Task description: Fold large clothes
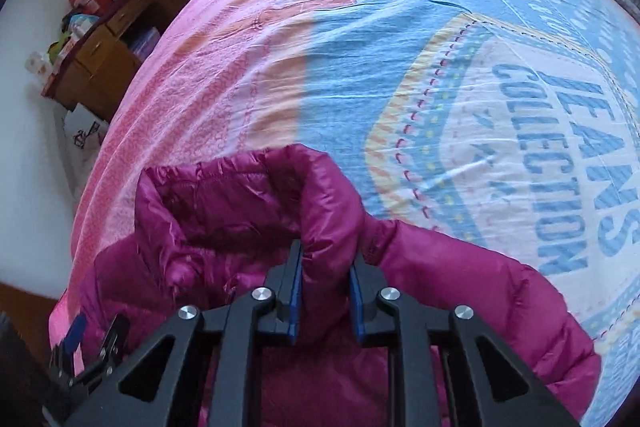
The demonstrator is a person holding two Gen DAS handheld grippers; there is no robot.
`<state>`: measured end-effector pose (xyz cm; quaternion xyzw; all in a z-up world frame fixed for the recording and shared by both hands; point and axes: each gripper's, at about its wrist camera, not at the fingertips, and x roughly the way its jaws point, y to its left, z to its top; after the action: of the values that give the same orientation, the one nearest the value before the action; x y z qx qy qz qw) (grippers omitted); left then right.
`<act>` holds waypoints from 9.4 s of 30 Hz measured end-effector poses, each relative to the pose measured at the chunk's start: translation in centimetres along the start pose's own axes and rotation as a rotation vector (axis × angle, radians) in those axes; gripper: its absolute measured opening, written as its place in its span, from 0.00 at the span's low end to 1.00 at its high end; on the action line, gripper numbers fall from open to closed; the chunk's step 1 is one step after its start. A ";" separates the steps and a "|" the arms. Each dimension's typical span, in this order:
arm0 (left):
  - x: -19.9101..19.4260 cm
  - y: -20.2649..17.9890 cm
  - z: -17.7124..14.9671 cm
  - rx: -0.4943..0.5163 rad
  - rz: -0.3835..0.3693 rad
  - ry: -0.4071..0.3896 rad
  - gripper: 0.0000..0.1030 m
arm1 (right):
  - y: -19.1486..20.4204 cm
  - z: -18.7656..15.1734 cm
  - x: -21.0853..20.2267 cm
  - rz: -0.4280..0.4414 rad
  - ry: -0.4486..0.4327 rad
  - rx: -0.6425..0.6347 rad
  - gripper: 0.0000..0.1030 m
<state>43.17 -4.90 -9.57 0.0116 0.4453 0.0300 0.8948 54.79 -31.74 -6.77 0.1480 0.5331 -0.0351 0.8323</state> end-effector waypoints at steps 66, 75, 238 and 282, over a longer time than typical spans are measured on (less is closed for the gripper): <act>2.6 -3.7 1.2 -0.042 -0.206 -0.010 0.29 | -8.7 -7.2 0.6 0.307 -0.270 0.062 0.13; 2.5 -1.6 0.8 -0.148 -0.320 -0.040 0.29 | -10.3 -8.3 -4.3 0.244 -0.339 0.159 0.15; -18.7 24.3 -19.8 -0.157 -0.566 -0.330 1.00 | -17.3 -24.0 -11.3 0.515 -0.226 0.424 0.11; -15.8 11.5 -15.5 0.080 -0.561 -0.215 0.14 | -10.3 -28.9 -18.6 0.005 -0.527 -0.205 0.13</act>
<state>20.80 5.48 -5.78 -0.0738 0.3347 -0.2373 0.9089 19.28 -35.20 -3.44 0.0503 0.2986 -0.0162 0.9529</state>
